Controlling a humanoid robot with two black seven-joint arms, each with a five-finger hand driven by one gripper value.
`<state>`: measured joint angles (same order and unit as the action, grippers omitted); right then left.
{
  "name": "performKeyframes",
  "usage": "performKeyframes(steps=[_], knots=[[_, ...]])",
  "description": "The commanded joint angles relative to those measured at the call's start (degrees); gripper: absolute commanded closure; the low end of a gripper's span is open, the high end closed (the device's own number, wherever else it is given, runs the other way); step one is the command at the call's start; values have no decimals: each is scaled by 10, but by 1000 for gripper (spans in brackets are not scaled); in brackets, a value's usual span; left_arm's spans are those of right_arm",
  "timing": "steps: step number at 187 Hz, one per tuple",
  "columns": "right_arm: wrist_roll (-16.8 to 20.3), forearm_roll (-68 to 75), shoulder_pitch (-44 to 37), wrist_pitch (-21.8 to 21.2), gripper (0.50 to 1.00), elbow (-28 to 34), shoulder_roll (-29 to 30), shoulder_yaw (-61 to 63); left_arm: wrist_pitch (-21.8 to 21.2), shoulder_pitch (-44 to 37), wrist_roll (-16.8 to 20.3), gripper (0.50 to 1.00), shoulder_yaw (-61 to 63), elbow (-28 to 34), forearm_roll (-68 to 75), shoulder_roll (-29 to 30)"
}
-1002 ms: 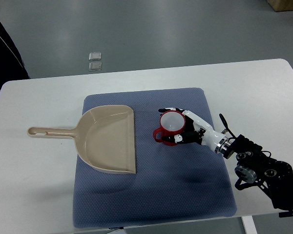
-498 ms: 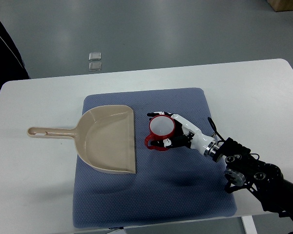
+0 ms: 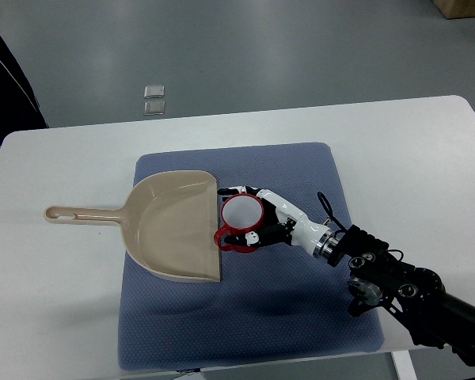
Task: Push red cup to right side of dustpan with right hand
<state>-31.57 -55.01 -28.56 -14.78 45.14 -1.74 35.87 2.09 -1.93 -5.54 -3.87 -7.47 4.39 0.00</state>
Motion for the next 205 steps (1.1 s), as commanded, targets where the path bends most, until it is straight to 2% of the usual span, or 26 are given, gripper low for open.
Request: performKeyframes(steps=[1,123,176,205], knots=[[0,0,0,0,568,0,2,-3,0,0,0,500,0,0,0,0],[-1,7,-9,-24,568,26,-29,7,0,0,0,500,0,0,0,0],[-1,68,-28,-63,566,56,-113,11,0,0,0,500,0,0,0,0],[1,137,-59,-117,566,54,-172,15,0,0,0,500,0,0,0,0]])
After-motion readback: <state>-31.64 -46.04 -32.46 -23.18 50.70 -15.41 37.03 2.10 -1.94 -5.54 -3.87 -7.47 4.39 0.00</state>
